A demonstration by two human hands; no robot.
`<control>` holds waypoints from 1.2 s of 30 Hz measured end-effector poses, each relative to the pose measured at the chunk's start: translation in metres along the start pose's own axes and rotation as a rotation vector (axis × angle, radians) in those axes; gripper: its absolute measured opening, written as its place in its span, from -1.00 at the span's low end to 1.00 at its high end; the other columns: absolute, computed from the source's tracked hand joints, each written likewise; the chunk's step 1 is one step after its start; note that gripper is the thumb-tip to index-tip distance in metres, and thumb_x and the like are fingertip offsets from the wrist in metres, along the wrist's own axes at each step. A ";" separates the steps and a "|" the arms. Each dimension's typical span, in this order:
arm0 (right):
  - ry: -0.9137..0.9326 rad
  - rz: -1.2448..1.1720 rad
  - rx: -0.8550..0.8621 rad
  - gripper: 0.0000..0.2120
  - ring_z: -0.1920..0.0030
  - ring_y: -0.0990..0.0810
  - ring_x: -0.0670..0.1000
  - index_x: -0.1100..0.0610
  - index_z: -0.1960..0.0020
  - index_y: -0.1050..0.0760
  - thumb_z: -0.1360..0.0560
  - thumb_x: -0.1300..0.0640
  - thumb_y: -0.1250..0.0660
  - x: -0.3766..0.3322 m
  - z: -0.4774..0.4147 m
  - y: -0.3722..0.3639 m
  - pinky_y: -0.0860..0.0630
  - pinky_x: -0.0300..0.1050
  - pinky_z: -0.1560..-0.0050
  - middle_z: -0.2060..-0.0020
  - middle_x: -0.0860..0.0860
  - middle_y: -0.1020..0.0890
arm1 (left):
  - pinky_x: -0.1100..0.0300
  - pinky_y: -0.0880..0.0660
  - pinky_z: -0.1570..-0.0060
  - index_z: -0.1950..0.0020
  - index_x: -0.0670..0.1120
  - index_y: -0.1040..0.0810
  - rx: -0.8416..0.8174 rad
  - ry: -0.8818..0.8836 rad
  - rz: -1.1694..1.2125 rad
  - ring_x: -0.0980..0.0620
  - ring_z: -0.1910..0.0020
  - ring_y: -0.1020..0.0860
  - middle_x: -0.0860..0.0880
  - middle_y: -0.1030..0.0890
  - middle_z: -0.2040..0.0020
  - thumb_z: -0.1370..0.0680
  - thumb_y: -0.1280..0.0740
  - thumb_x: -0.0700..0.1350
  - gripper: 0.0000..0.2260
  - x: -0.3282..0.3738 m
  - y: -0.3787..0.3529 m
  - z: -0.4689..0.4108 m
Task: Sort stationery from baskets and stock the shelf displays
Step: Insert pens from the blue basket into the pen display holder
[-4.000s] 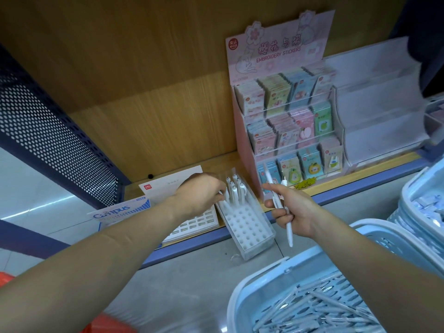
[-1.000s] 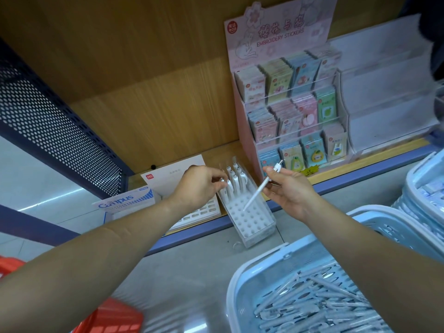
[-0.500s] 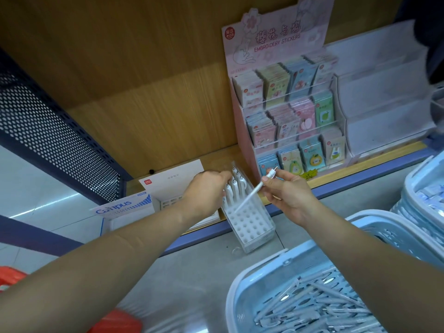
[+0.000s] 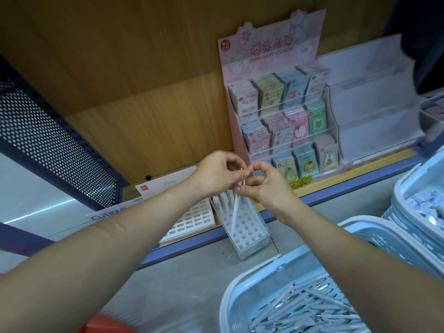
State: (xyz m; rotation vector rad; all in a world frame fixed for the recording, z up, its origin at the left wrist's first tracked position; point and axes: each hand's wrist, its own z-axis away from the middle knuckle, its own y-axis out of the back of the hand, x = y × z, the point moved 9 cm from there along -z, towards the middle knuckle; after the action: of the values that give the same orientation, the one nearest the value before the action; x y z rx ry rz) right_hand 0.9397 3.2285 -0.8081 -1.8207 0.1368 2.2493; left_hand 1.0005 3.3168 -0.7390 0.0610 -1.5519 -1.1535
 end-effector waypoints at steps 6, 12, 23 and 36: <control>-0.260 0.144 0.055 -0.70 0.26 -0.56 -0.02 0.13 -0.22 -0.46 -0.51 0.26 -0.39 0.032 0.002 0.027 -0.46 -0.17 0.26 0.14 0.10 -0.66 | 0.00 -0.61 0.19 0.17 -0.08 -0.64 0.148 0.027 -0.030 -0.05 0.30 -0.64 -0.04 -0.66 0.32 -0.46 -0.50 -0.09 -0.91 -0.010 0.027 0.000; -0.488 0.299 0.012 -0.91 -0.09 -0.58 0.06 0.05 -0.02 -0.54 -0.55 0.21 -0.32 0.065 0.008 0.031 -0.51 -0.11 0.17 -0.07 0.08 -0.62 | 0.13 -0.53 0.30 0.16 -0.02 -0.65 0.170 0.060 -0.104 -0.02 0.32 -0.61 -0.05 -0.68 0.25 -0.47 -0.49 -0.04 -0.92 -0.030 0.012 0.004; -0.617 0.365 -0.159 -0.82 -0.08 -0.63 0.10 -0.08 -0.04 -0.52 -0.61 0.19 -0.24 0.079 0.021 0.021 -0.60 0.16 -0.04 -0.03 0.03 -0.66 | 0.13 -0.54 0.09 0.13 -0.07 -0.69 0.094 -0.031 -0.189 0.08 0.18 -0.60 0.03 -0.67 0.19 -0.48 -0.47 -0.12 -0.97 -0.041 -0.018 0.011; -0.551 0.146 0.116 -0.82 -0.26 -0.50 0.20 0.02 0.05 -0.52 -0.57 0.29 -0.29 0.089 0.000 0.041 -0.62 0.12 0.00 -0.21 0.12 -0.54 | 0.11 -0.47 -0.05 -0.12 -0.12 -0.63 0.041 -0.156 -0.522 -0.05 -0.06 -0.58 -0.07 -0.66 -0.06 -0.60 -0.28 -0.16 -0.83 -0.023 -0.030 -0.011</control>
State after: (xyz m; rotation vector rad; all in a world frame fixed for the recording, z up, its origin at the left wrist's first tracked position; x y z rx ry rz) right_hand 0.9128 3.2002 -0.8977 -1.1105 0.2954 2.6858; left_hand 1.0012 3.3083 -0.7776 0.4344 -1.7535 -1.5601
